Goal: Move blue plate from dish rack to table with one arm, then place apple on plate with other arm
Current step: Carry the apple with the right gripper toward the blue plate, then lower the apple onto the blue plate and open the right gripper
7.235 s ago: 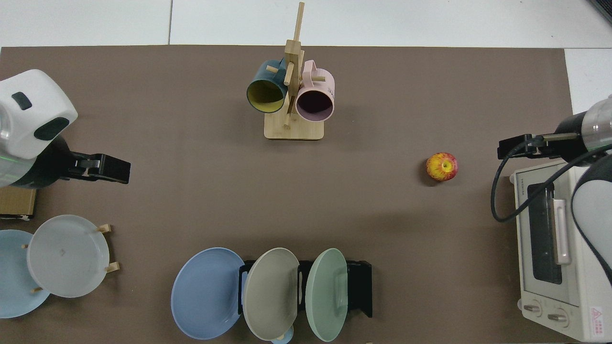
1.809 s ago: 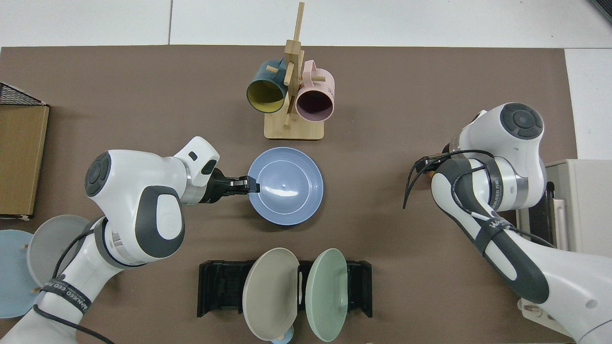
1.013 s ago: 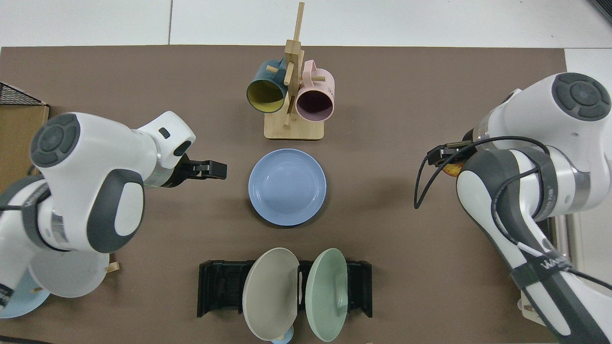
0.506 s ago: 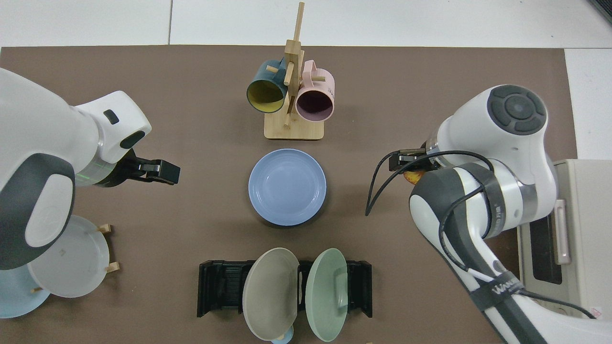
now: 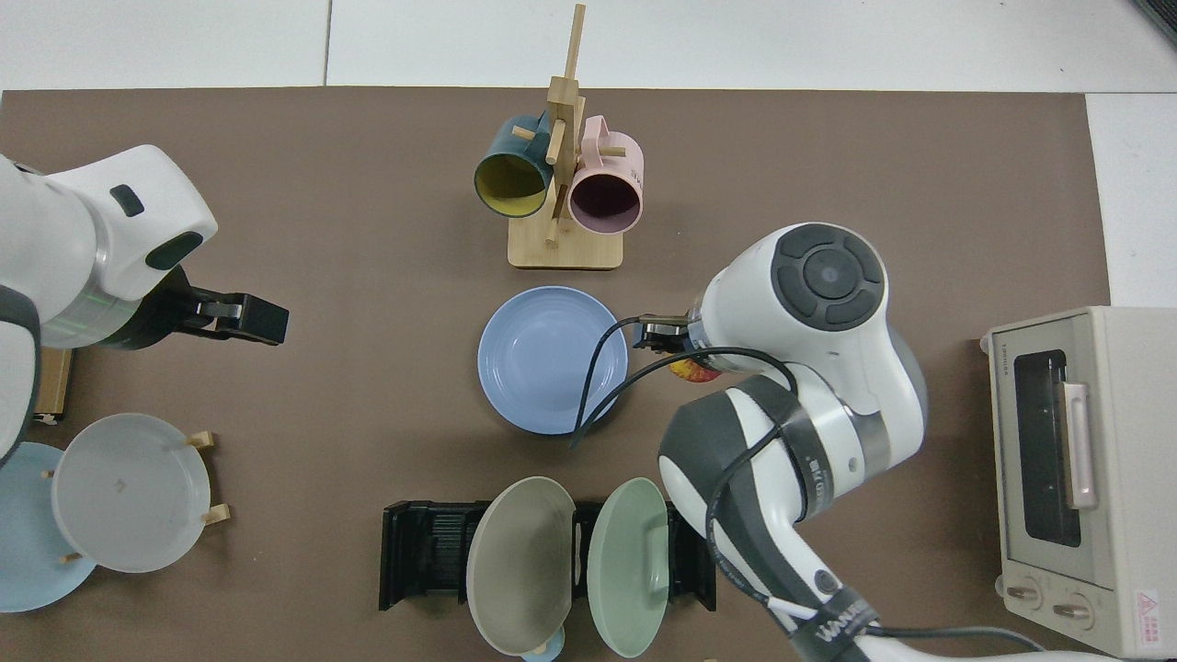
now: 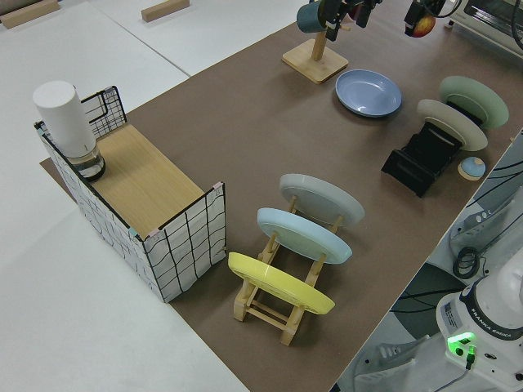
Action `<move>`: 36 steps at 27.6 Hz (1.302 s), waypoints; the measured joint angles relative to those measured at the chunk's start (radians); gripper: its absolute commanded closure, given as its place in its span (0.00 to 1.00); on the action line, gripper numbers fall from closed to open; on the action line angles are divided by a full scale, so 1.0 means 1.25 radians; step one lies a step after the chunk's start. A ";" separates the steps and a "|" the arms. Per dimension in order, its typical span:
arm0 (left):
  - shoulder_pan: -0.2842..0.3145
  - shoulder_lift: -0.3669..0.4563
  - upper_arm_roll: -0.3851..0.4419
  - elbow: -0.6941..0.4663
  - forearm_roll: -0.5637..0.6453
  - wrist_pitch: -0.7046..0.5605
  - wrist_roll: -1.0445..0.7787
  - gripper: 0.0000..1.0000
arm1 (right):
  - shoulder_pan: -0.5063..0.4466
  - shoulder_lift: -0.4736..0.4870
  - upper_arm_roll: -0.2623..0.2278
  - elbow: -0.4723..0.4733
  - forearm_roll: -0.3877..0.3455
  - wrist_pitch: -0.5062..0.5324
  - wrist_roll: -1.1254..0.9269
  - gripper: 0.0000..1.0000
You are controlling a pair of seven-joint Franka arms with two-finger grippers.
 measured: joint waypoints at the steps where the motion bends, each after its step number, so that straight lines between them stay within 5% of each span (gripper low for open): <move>1: 0.000 0.000 -0.002 0.000 0.000 -0.002 0.001 0.01 | 0.012 0.007 0.000 0.001 0.000 0.008 0.011 1.00; 14: 0.000 -0.004 -0.005 0.001 0.001 -0.007 0.005 0.00 | 0.141 0.106 0.000 0.060 -0.002 0.028 0.148 1.00; 36: 0.007 -0.015 0.000 0.001 0.001 -0.026 0.004 0.00 | 0.173 0.263 -0.003 0.101 -0.006 0.194 0.160 1.00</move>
